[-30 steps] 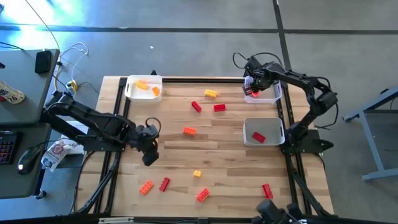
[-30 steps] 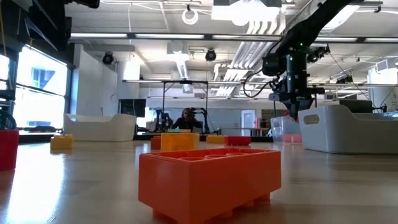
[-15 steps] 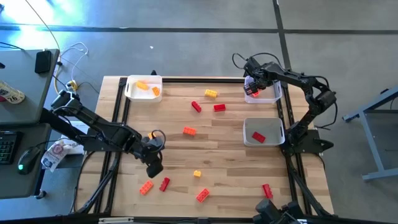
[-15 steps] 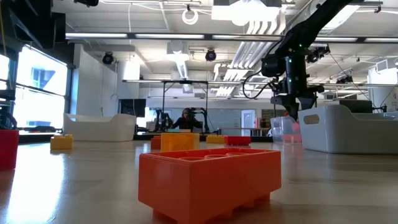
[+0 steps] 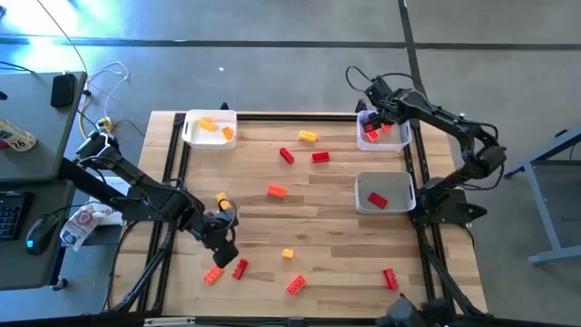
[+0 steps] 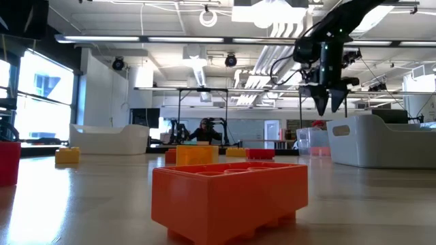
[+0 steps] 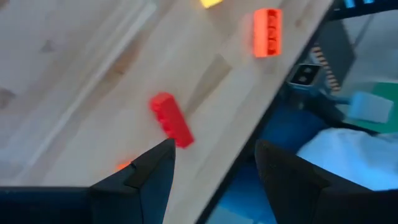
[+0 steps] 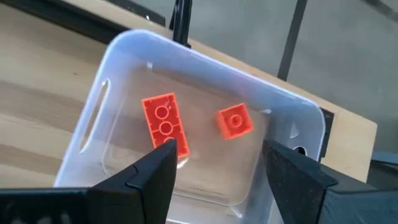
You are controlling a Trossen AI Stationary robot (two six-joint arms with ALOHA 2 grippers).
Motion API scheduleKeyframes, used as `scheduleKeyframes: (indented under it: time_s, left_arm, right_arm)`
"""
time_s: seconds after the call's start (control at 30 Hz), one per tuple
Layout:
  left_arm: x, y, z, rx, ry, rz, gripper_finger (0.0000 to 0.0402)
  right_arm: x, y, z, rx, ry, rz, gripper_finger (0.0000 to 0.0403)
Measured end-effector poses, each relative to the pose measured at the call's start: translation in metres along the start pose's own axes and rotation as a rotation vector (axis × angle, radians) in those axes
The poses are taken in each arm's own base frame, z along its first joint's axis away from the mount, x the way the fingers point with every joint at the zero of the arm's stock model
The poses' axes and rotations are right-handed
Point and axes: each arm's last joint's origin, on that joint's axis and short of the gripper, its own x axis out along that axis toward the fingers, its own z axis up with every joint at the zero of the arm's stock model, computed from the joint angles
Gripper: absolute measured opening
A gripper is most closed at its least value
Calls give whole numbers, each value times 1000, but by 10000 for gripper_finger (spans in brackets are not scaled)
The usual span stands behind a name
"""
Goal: Sort & place blocks by color
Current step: Put the orange game piece into the transparent bin, then put the red game piece into the gray bin
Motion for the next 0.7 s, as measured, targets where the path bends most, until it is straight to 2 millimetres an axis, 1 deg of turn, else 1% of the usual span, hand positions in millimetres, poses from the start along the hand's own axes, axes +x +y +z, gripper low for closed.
scheduleKeyframes:
  time_s: [0.1,0.27,0.47,0.7]
  left_arm:
    - [0,-4,-2,-2,-7,-34,209]
    - [2,-4,-4,-4,-67,-7,209]
    - [22,-4,-7,12,-123,90,209]
    - [50,-2,-14,-6,-120,199,209]
  right_arm:
    - [-8,-3,-1,11,-28,7,222]
    - [-14,-6,-2,36,-44,18,222]
    - [-14,-6,-2,38,-43,26,222]
    - [-14,-5,-2,39,-38,45,222]
